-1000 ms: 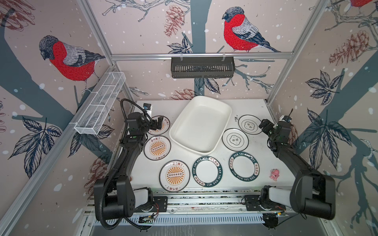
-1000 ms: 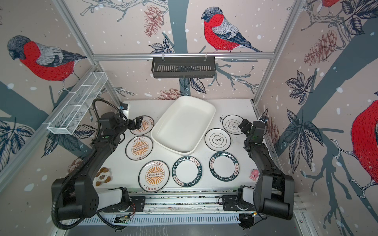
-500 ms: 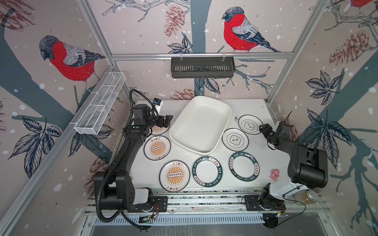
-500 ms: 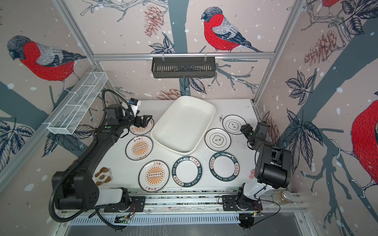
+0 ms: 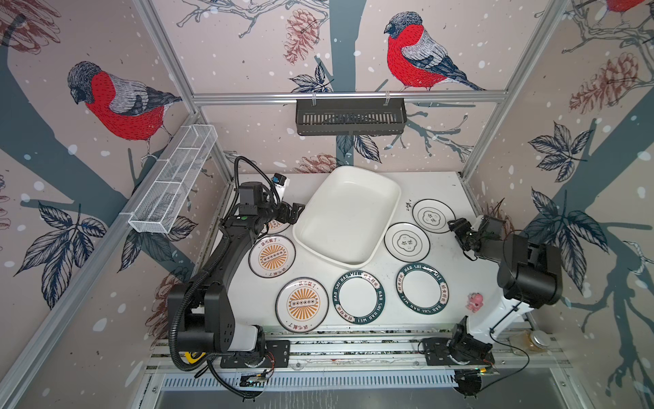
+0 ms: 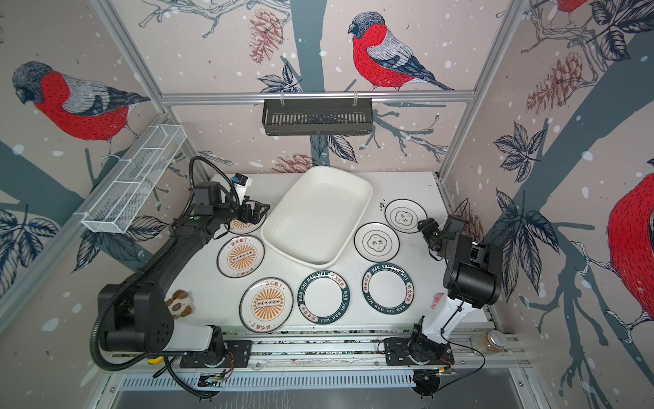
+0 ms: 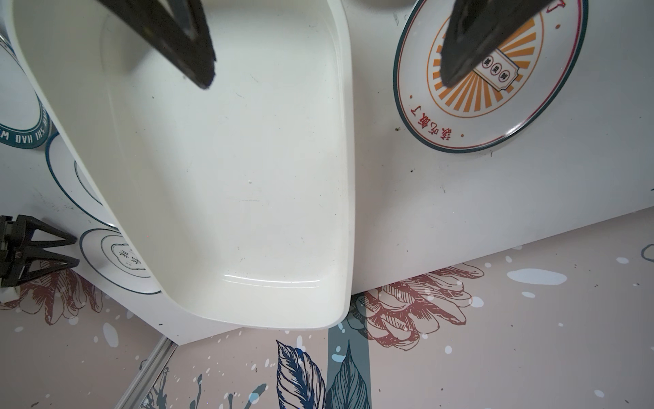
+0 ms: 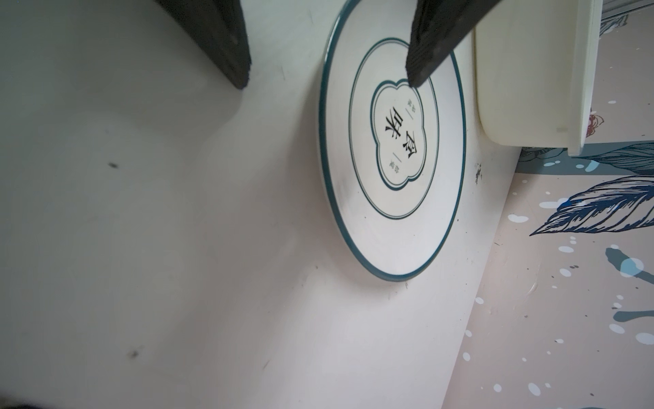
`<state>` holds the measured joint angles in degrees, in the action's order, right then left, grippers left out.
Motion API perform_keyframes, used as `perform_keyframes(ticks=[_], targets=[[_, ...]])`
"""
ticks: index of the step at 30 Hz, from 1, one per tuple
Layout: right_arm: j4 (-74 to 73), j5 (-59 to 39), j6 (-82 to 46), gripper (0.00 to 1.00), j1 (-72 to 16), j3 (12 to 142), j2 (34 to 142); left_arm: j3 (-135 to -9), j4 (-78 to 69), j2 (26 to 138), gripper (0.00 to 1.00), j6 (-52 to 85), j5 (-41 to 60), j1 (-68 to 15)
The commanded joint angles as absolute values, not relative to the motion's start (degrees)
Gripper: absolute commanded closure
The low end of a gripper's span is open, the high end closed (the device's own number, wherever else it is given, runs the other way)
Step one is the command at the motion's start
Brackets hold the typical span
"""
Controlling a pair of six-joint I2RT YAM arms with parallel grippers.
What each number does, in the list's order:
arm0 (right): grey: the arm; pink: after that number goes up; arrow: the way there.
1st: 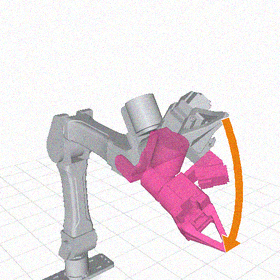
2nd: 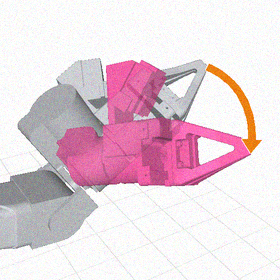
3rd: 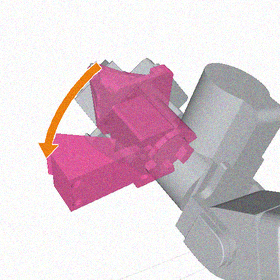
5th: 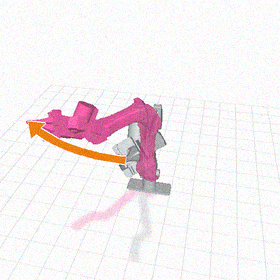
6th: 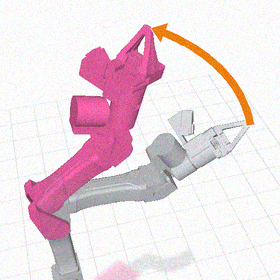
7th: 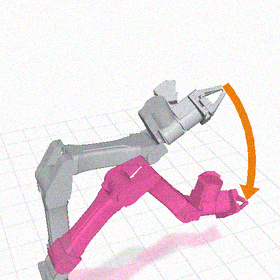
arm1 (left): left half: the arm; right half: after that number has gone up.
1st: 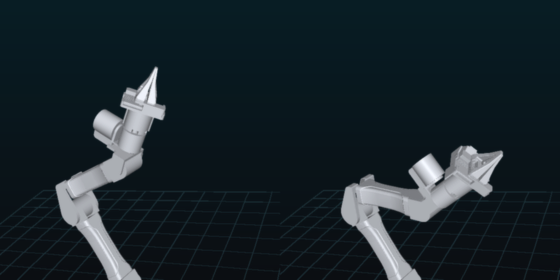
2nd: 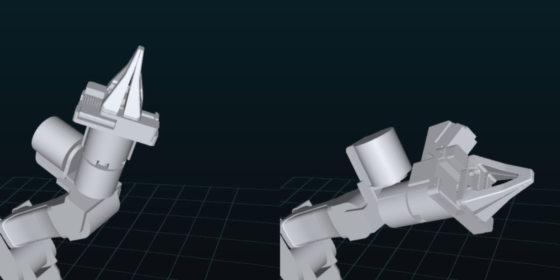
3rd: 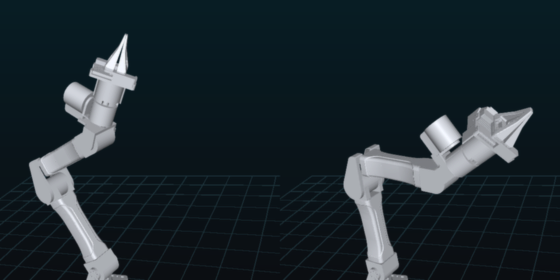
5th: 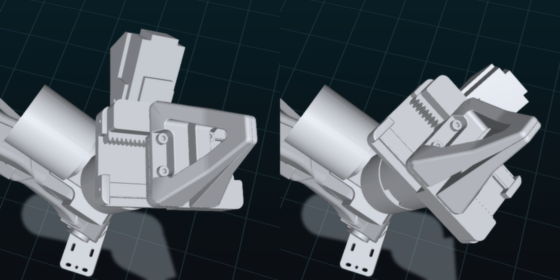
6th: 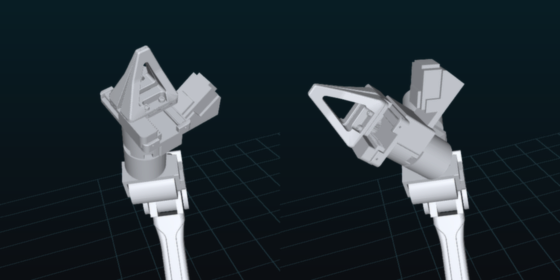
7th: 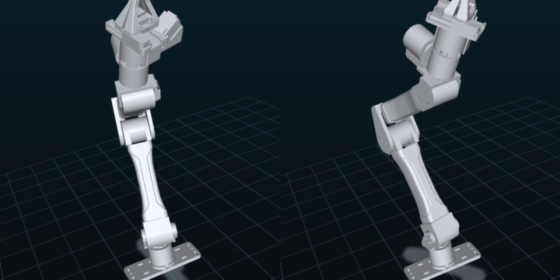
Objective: Place the plates into the plastic bin on the countertop
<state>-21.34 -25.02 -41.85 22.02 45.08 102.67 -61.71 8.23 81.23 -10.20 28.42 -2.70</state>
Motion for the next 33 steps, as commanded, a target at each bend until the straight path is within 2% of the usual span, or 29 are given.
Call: perform_keyframes(ticks=[1,12,24,33], targets=[[-23.0,-26.6,-42.5,0.29,22.1,46.4,104.0,-62.1,8.4,81.5,0.02,-9.6,29.4,-2.9],[-24.5,-29.7,-43.7,0.32,22.2,48.1,108.3,-62.7,9.2,82.3,0.02,-10.2,29.4,-3.0],[-23.8,-30.7,-43.4,0.40,22.0,49.6,111.8,-62.4,8.8,82.9,0.02,-9.8,30.8,-3.1],[-25.1,-30.9,-44.3,0.51,22.1,49.5,113.3,-62.6,9.0,83.2,0.02,-9.7,32.0,-3.1]])
